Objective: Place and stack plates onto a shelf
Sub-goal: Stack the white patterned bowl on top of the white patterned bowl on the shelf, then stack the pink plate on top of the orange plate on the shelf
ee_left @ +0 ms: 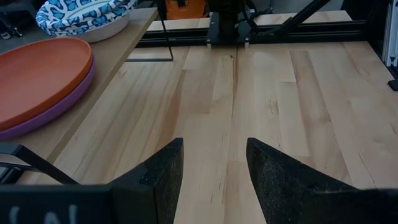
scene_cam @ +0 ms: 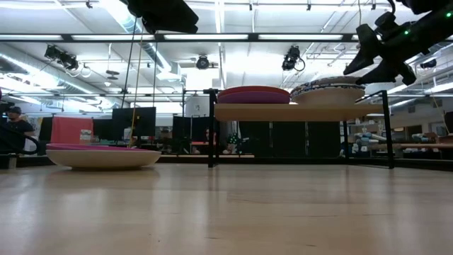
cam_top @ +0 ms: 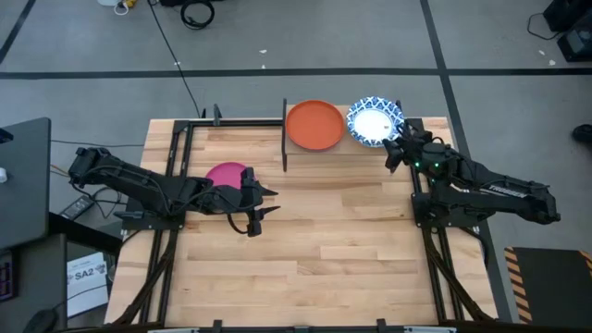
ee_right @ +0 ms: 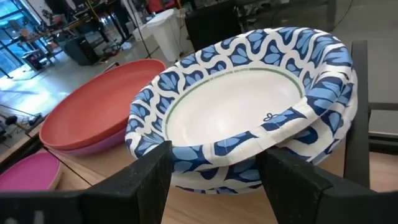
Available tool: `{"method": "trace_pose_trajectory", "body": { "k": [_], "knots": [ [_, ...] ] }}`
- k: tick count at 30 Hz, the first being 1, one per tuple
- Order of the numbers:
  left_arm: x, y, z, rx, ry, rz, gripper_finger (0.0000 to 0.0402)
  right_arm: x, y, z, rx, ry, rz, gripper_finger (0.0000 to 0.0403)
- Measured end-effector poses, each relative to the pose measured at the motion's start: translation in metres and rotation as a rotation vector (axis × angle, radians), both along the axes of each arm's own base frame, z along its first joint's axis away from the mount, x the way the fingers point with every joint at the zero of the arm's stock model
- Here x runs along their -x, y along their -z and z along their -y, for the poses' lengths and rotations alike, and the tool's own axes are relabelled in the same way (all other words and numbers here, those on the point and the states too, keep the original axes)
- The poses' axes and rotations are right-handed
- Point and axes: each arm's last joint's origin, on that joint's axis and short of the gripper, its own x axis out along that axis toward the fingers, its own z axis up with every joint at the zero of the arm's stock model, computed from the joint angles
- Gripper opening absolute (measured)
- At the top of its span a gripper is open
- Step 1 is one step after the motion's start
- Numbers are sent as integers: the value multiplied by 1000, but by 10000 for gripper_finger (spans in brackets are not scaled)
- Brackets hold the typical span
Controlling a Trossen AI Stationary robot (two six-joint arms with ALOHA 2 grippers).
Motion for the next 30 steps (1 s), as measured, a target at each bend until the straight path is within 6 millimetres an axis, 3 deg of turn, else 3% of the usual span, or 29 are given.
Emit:
{"method": "trace_pose_trajectory", "body": {
  "k": [4,10,17,23,30],
  "knots": [
    [0,0,0,0,-1,0,183,0,-2,0,4,-2,-3,236],
    [0,0,0,0,0,0,183,7,-22,-2,14,-5,-17,236],
    [0,0,0,0,-1,0,183,21,-31,-6,-70,23,-82,236],
    [0,0,0,0,0,0,183,28,-39,-10,-109,-24,-118,236],
    [0,0,0,0,0,0,183,29,-57,-15,-148,-181,-32,236]
  ]
}}
